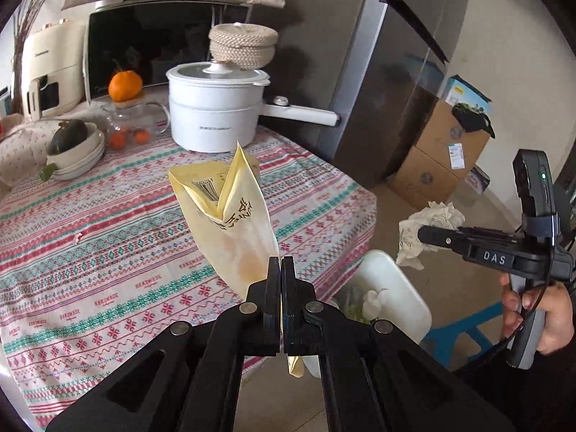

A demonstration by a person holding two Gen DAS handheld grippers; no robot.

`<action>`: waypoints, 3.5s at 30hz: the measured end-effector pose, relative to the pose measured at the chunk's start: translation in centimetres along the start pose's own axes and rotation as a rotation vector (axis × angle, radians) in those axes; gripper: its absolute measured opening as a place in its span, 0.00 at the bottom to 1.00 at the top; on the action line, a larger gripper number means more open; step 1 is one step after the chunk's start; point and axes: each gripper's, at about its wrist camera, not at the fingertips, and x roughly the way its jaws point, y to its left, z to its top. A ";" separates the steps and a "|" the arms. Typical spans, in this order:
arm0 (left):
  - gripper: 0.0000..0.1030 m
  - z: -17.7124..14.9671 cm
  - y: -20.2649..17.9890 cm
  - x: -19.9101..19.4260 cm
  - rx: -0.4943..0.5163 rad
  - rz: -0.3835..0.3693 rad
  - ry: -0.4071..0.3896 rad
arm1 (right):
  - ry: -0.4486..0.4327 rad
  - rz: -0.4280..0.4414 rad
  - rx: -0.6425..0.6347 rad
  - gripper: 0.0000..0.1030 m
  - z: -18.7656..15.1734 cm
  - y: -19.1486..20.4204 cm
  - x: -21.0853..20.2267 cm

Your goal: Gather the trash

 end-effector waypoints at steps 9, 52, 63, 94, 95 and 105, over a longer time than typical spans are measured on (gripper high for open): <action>0.00 -2.1 -6.4 2.9 0.124 -0.117 0.073 | -0.028 -0.070 0.110 0.26 -1.6 -4.9 -2.5; 0.55 -3.8 -8.6 8.5 0.164 -0.020 0.173 | 0.143 -0.185 0.199 0.29 -5.1 -10.0 -0.7; 0.69 -3.9 -6.1 7.0 0.096 0.027 0.188 | 0.264 -0.202 0.237 0.63 -5.9 -10.3 2.3; 0.92 -5.4 -7.1 -3.6 0.045 0.293 0.001 | -0.232 -0.302 -0.037 0.96 -8.3 1.4 -9.5; 0.92 -5.4 -7.2 -3.8 0.050 0.298 -0.011 | -0.236 -0.307 -0.037 0.97 -8.4 1.4 -9.5; 0.92 -5.5 -8.1 -4.2 0.073 0.295 -0.037 | -0.232 -0.286 -0.023 0.97 -8.4 1.1 -9.3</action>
